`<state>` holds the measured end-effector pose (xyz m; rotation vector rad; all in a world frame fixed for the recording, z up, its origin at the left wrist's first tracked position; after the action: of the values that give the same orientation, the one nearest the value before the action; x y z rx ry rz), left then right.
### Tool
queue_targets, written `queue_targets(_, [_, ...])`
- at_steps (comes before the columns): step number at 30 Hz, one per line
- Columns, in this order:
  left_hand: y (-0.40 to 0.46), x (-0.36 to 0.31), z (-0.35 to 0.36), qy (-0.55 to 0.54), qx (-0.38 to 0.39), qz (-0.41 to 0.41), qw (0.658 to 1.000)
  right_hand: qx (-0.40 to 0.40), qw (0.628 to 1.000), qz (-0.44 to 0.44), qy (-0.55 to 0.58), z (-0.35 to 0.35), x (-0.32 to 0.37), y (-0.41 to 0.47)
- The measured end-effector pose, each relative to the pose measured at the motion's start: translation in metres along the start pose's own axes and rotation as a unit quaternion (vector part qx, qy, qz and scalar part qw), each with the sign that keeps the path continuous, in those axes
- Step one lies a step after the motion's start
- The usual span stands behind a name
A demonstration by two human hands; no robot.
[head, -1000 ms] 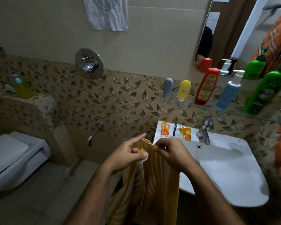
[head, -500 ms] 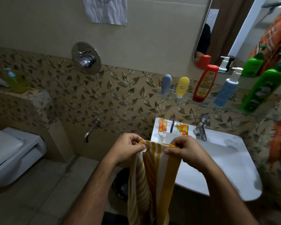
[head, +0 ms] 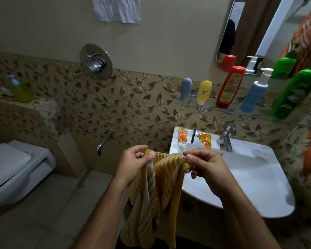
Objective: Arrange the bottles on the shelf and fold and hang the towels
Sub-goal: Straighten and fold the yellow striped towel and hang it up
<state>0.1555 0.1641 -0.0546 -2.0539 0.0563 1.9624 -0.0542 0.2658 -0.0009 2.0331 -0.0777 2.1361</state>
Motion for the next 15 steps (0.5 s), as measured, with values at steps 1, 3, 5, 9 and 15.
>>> queue_targets(1, [0.001, 0.004, -0.006, -0.013, -0.016, -0.018, 1.000, -0.004, 1.000, 0.009, 0.008, -0.001, -0.001, -0.001])
queue_targets(3, [0.001, 0.012, -0.018, -0.036, -0.041, -0.048, 0.997, 0.023, 0.999, 0.023, 0.012, 0.001, 0.000, -0.002])
queue_targets(5, [0.000, 0.016, -0.030, -0.051, -0.062, -0.056, 0.995, 0.078, 0.997, 0.027, -0.003, 0.005, 0.002, -0.004])
queue_targets(9, [-0.003, 0.014, -0.040, -0.044, -0.060, -0.041, 0.996, 0.133, 0.985, 0.010, -0.110, 0.016, 0.008, -0.007])
queue_targets(15, [-0.014, 0.000, -0.022, -0.024, 0.005, 0.005, 1.000, 0.165, 0.899, -0.145, -0.379, 0.039, 0.033, -0.008])
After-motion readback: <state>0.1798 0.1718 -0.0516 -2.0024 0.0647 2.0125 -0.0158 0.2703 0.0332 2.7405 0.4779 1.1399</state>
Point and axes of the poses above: each hand's wrist, its own y-axis towards the middle knuckle, its own z-axis out of the palm, x = y × z, the point moved 5 cm from there along y, towards the middle knuckle, and after that the axes turned 6 degrees about -z, right-handed, at the moved point
